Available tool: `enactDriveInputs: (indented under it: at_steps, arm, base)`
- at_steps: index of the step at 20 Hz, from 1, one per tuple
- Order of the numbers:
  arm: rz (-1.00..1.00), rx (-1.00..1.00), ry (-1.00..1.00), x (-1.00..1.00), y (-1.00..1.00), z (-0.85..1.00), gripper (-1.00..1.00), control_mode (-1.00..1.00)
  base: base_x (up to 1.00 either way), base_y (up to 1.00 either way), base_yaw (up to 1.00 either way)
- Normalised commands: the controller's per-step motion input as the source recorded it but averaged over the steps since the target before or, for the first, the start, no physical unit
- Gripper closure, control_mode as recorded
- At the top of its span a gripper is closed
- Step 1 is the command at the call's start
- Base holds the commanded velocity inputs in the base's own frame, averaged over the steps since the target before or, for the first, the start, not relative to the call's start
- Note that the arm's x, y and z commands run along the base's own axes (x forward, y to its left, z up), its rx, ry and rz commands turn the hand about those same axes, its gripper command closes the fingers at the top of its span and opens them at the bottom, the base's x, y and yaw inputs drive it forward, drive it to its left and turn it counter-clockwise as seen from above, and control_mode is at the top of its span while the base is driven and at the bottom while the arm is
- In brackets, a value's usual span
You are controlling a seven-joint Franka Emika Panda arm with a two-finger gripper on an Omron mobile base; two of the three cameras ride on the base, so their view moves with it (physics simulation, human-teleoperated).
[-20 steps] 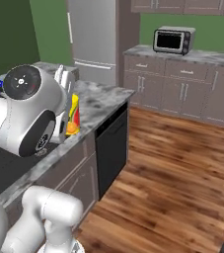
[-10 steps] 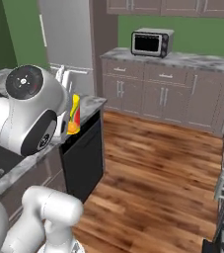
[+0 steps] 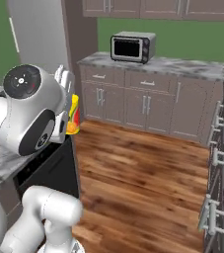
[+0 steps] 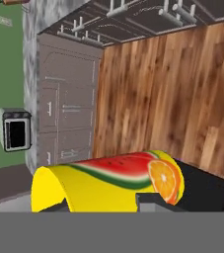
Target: There is a tray on the dining counter. Grab the cup, mug, and pitcher and place them on the tray. The pitcher may be placed next to the tray if it cannot fit the tray.
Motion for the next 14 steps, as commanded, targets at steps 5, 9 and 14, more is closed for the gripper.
enactDriveInputs:
  at_steps: [5,9,14]
  arm:
    - [0.00,0.00,0.00,0.00,0.00,0.00,1.00,1.00]
    - [0.00,0.00,0.00,0.00,0.00,0.00,1.00,1.00]
    - [0.00,0.00,0.00,0.00,0.00,0.00,1.00,1.00]
  base:
    - [0.76,-0.79,-0.01]
    - [0.65,-0.68,0.00]
    - [0.53,-0.28,0.03]
